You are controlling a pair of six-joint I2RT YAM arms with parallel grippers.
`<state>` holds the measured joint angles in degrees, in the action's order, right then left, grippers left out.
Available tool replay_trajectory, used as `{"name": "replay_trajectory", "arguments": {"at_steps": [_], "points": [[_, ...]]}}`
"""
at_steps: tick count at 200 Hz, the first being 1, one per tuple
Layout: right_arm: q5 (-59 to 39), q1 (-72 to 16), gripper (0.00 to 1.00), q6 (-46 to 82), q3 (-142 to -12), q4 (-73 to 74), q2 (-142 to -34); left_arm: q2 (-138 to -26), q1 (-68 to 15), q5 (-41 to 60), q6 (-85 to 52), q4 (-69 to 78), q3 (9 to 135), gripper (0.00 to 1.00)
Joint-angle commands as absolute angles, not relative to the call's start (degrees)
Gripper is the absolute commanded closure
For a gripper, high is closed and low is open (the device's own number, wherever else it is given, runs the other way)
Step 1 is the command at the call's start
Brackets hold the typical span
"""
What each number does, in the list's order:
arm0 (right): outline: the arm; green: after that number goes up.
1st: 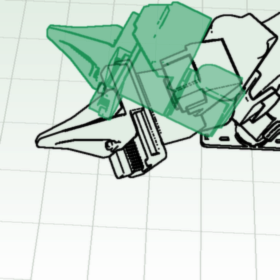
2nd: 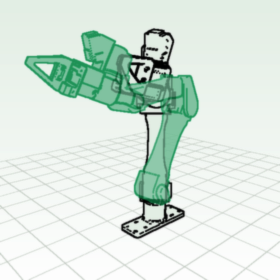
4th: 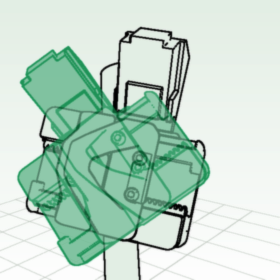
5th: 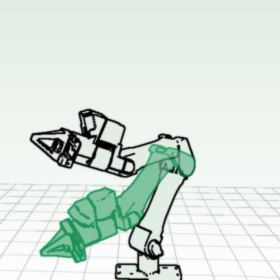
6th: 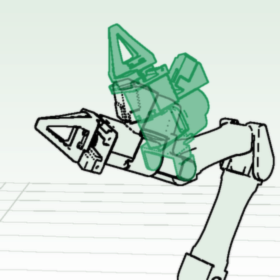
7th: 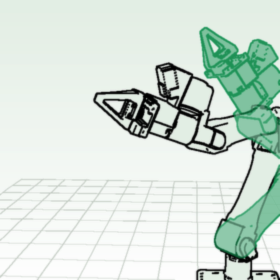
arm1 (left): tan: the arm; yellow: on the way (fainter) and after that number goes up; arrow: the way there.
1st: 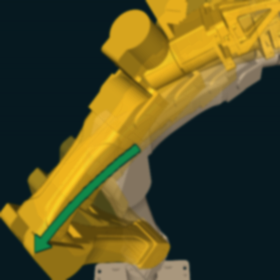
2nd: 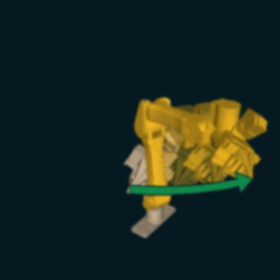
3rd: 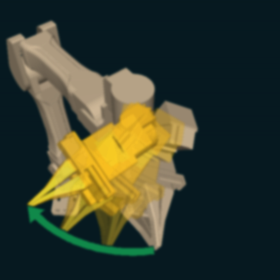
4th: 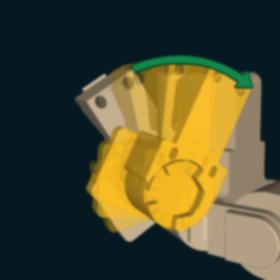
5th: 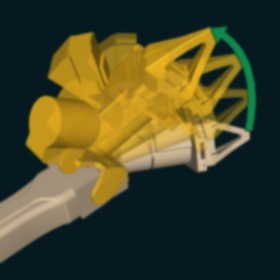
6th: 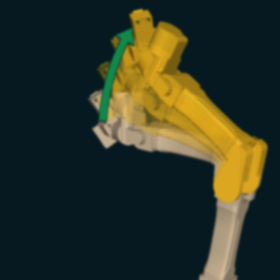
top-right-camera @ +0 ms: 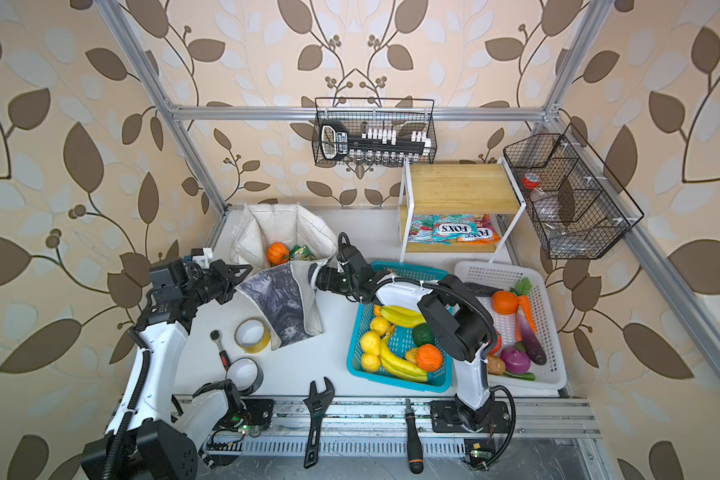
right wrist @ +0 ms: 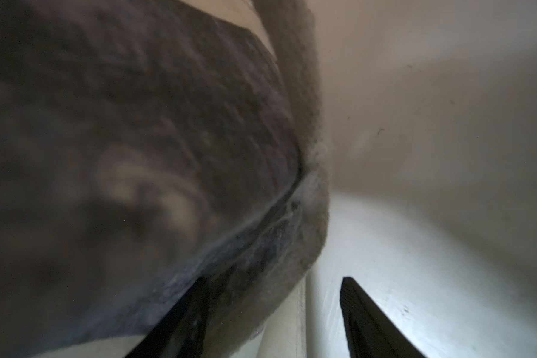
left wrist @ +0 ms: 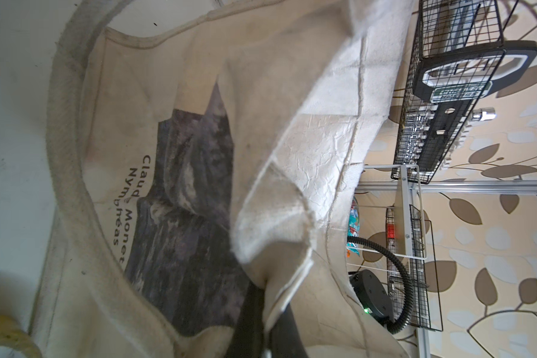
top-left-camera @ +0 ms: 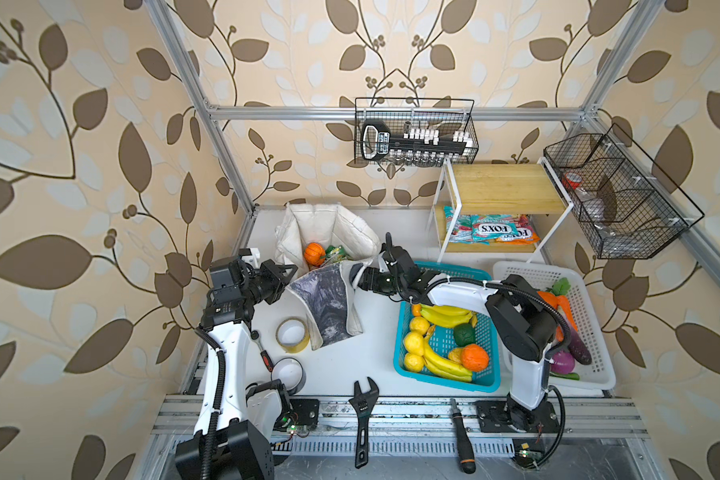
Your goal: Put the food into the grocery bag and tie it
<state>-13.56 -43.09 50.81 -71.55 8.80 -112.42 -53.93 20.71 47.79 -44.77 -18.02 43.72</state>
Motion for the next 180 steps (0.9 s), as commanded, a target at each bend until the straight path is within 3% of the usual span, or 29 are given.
{"name": "replay_trajectory", "arguments": {"at_steps": [1, 19, 52, 75, 113, 180], "points": [[-14.9, -44.8, 0.33, 53.1, -74.8, 11.8, -114.3, -53.2, 21.3, 52.4, -46.5, -13.1, 43.4, 1.00], [-15.4, -44.6, 0.47, 56.0, -74.7, 16.7, -115.9, -53.9, 21.4, 54.8, -47.9, -10.8, 42.4, 1.00], [-15.5, -45.0, 0.62, 59.7, -75.2, 24.3, -118.7, -56.4, 22.4, 61.3, -57.6, 0.3, 38.7, 1.00], [-14.9, -44.8, 0.85, 59.4, -75.1, 25.2, -118.4, -55.4, 22.4, 59.1, -52.1, -6.2, 40.5, 1.00], [-8.2, -44.6, 1.00, 51.6, -71.5, 18.0, -109.7, -54.1, 22.4, 54.9, -45.2, -13.9, 43.8, 1.00], [3.2, -41.5, 1.00, 40.2, -67.0, 1.7, -92.7, -53.1, 22.3, 48.4, -36.3, -23.4, 47.6, 1.00]]}}
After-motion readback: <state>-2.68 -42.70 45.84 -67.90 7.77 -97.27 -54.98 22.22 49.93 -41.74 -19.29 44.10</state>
